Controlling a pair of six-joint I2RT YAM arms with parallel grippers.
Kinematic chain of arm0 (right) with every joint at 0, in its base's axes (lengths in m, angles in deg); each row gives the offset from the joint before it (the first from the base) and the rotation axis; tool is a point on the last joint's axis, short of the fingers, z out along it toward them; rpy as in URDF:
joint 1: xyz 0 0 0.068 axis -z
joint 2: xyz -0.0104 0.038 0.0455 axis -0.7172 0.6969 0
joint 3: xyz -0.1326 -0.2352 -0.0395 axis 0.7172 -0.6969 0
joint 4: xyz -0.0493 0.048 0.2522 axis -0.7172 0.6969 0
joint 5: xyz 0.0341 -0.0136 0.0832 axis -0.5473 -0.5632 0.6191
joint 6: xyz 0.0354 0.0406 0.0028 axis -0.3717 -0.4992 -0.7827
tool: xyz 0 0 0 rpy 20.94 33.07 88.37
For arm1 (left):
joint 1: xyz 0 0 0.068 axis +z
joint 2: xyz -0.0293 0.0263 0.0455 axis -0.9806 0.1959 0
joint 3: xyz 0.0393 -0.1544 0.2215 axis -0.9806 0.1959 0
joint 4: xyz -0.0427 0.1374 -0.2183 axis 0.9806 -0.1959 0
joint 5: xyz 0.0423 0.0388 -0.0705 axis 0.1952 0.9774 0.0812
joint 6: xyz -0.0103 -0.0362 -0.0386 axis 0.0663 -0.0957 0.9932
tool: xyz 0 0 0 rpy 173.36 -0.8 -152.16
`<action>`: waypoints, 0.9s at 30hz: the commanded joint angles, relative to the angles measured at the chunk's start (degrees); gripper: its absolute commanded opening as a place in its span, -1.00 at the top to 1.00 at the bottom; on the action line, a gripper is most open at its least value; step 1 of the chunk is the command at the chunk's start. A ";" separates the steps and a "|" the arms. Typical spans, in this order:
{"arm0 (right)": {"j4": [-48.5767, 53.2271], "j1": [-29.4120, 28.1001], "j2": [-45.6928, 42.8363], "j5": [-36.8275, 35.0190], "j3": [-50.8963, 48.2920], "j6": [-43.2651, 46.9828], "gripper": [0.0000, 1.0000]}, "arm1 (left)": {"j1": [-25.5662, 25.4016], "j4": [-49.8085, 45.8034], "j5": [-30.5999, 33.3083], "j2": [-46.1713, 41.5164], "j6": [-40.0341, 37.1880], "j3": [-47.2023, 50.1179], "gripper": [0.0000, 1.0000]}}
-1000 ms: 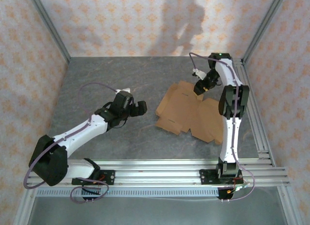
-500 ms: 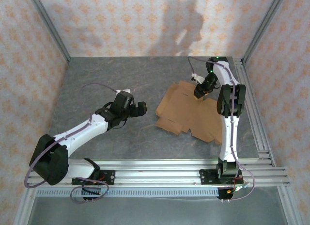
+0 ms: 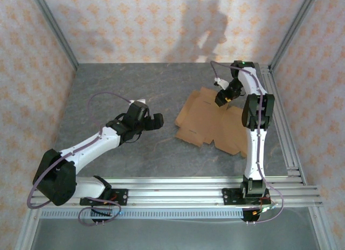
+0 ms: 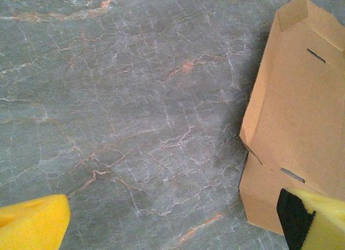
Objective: Fold the paper box
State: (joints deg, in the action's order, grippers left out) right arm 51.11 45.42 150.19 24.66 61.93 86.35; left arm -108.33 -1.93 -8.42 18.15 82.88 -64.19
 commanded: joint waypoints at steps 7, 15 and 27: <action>-2.19 0.40 -1.13 -3.98 -0.56 -0.32 -0.64 | -0.32 -0.81 -0.79 0.25 -0.83 -1.64 -1.00; 1.56 0.84 -0.25 1.02 1.97 0.99 -0.20 | -0.34 0.08 -1.22 1.27 -0.83 -1.60 -1.00; 2.63 0.91 -0.62 3.72 0.62 0.54 0.62 | -0.36 -0.78 -1.43 1.31 -2.27 -2.29 -1.00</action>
State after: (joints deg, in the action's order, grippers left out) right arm 51.61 46.01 150.21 26.69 61.98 86.55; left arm -108.33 -1.91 -10.15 19.37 82.48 -64.63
